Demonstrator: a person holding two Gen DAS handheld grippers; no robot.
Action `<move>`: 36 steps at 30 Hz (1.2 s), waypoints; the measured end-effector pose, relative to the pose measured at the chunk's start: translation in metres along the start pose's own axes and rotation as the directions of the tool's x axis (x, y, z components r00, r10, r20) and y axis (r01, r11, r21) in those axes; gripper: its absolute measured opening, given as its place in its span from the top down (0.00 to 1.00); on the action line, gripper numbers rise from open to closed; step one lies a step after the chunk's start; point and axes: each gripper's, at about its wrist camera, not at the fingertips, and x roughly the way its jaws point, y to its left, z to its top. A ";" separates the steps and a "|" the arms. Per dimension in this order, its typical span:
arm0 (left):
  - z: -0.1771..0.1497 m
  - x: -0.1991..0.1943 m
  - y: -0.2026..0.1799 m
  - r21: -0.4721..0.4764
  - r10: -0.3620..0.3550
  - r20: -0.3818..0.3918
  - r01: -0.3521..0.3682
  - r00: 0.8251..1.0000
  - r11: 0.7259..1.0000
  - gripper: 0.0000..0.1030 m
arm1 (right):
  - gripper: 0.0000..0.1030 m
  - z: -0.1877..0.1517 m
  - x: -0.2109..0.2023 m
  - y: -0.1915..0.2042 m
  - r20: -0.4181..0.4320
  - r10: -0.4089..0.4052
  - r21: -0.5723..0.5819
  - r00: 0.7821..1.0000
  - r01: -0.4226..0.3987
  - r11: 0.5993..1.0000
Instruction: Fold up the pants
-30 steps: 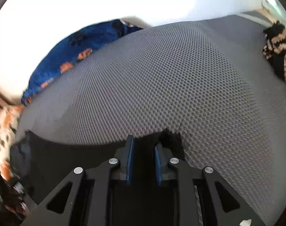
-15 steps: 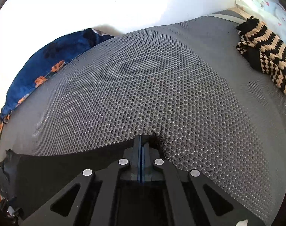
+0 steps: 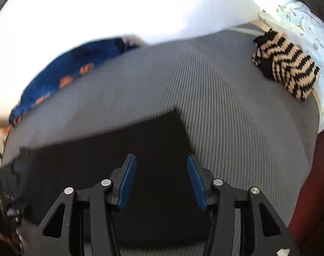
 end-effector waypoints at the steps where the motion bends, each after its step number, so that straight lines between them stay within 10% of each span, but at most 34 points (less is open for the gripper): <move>1: -0.002 -0.001 -0.002 0.010 0.004 0.004 -0.004 1.000 1.000 0.47 | 0.55 -0.009 0.001 -0.003 -0.019 0.007 0.009 1.000 -0.007 1.000; 9: -0.010 -0.011 0.006 -0.027 -0.022 0.023 0.023 0.999 0.999 0.47 | 0.62 -0.061 -0.005 -0.034 -0.088 -0.125 0.048 0.988 0.130 0.990; 19: -0.009 -0.032 0.041 -0.140 0.032 0.073 -0.022 0.997 0.990 0.47 | 0.62 -0.097 -0.028 -0.064 -0.037 0.172 0.399 0.984 -0.144 0.906; 36: -0.019 -0.022 0.060 -0.231 0.057 0.019 -0.051 0.998 0.972 0.47 | 0.91 -0.068 0.006 -0.063 0.068 0.203 0.502 0.977 -0.210 0.839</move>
